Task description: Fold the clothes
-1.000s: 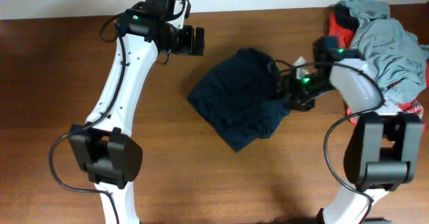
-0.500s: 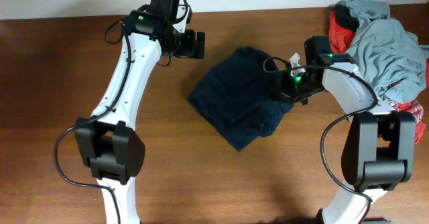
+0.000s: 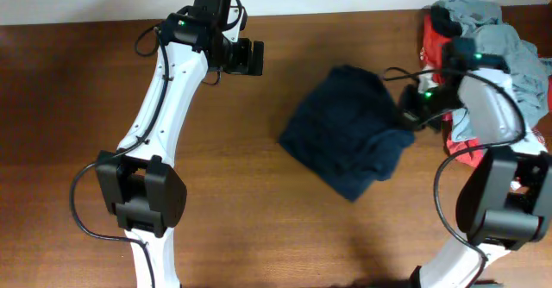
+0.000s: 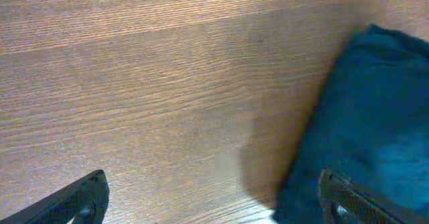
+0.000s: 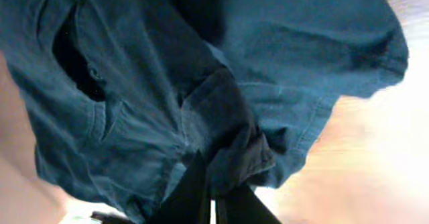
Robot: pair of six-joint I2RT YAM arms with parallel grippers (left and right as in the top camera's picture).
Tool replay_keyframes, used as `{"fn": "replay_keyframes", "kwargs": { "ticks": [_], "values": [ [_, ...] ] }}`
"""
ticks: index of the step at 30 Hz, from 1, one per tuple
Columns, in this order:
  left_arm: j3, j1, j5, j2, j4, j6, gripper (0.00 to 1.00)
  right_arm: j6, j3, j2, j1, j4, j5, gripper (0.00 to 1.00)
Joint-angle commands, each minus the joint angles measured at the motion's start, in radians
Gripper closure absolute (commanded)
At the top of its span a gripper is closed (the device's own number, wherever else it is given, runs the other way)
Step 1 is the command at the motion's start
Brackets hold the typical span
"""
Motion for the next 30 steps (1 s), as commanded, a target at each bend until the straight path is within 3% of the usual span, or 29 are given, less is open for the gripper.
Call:
{"fn": "replay_keyframes", "kwargs": {
  "ticks": [1,14,19,21,23,24,25,30],
  "values": [
    [-0.005,0.005,-0.008,0.011,0.000,0.013,0.01,-0.025,-0.022,-0.015,0.002,-0.006,0.105,0.96],
    [-0.005,0.005,-0.007,0.011,-0.001,0.013,0.01,0.118,-0.342,-0.013,-0.039,0.238,0.238,0.96],
    [-0.005,0.005,-0.007,0.011,-0.001,0.013,0.01,0.116,-0.327,-0.014,-0.064,0.211,0.233,0.64],
    [-0.005,0.005,-0.007,0.012,-0.001,0.013,0.01,0.106,-0.304,-0.016,-0.066,0.189,0.230,0.47],
    [-0.005,0.005,-0.007,0.012,-0.001,0.013,0.01,0.091,-0.268,-0.016,-0.066,0.160,0.230,0.21],
    [-0.005,0.005,-0.007,0.014,-0.001,0.014,0.01,0.090,-0.250,-0.016,-0.064,0.145,0.231,0.14],
    [-0.005,0.005,-0.007,0.015,-0.001,0.019,0.01,0.087,-0.231,-0.016,-0.064,0.131,0.230,0.10],
    [-0.005,0.005,-0.003,0.028,-0.003,0.020,0.01,0.048,-0.135,-0.016,-0.064,0.061,0.213,0.12]
  ]
}}
